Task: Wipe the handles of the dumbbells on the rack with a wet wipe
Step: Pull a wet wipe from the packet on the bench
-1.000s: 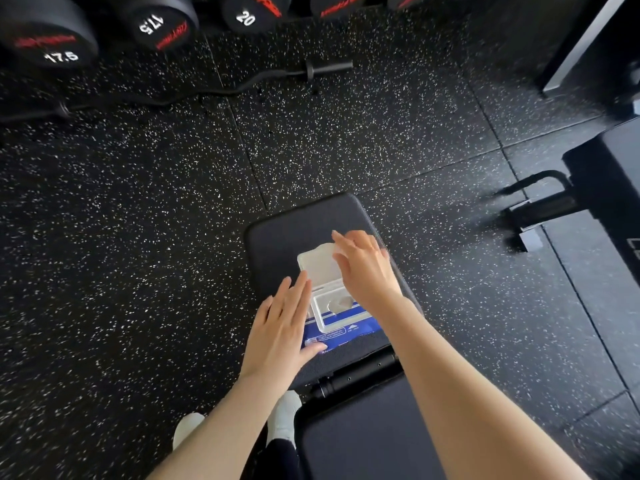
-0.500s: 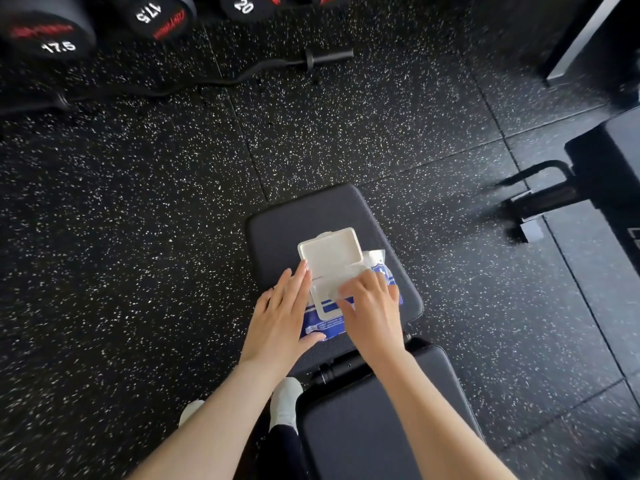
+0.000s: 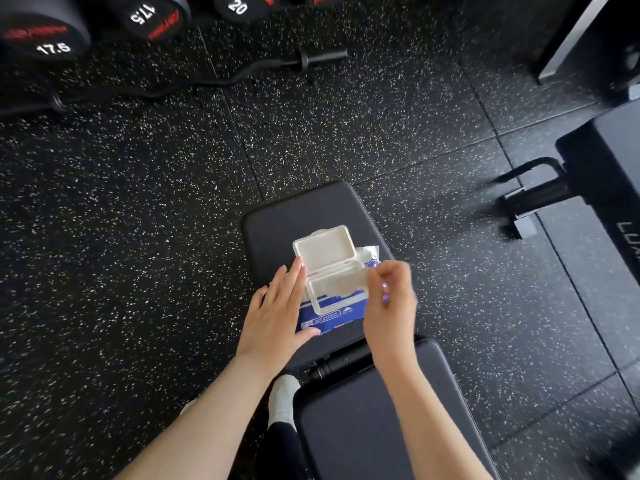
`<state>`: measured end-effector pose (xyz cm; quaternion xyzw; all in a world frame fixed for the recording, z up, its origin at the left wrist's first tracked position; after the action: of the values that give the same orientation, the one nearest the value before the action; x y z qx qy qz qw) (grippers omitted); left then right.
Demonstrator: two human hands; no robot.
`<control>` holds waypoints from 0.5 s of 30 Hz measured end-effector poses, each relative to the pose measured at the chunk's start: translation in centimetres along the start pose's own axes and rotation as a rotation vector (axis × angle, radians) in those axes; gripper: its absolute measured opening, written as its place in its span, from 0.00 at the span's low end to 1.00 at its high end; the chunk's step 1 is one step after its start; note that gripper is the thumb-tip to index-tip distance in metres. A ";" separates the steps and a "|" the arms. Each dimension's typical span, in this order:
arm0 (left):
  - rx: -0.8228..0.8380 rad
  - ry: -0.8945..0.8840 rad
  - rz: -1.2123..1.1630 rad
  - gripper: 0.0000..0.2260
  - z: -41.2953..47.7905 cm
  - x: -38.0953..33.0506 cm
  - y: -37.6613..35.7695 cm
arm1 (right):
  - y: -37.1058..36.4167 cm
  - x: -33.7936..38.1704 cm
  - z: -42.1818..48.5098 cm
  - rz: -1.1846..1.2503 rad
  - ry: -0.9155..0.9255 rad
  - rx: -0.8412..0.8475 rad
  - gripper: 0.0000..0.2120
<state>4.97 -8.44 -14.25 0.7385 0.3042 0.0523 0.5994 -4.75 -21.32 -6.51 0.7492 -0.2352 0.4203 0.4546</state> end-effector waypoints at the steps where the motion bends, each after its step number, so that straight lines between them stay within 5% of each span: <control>1: 0.013 -0.001 -0.009 0.48 0.0 0.0 0.0 | 1.0 0.3 0.1 0.054 -0.005 -0.051 0.06; 4: -0.019 0.023 -0.112 0.49 0.1 -0.2 1.2 | 3.5 0.1 0.3 0.152 -0.052 -0.162 0.08; 11: -0.143 0.318 -0.898 0.54 3.1 -0.3 4.2 | 7.6 -4.6 -0.7 0.140 -0.283 -0.293 0.09; 15: -0.176 0.119 -0.554 0.39 2.8 -2.2 4.9 | 8.6 -5.3 -1.1 0.076 -0.306 -0.296 0.09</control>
<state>6.36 -12.40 -9.88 0.5680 0.5231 -0.0438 0.6338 -14.38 -24.59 -6.56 0.7201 -0.3887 0.2794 0.5023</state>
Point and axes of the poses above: each hand's wrist, its own z-axis towards the middle knuckle, its own y-axis out of the back of the hand, x = y × z, the point moved 9 cm from there along z, towards the middle knuckle
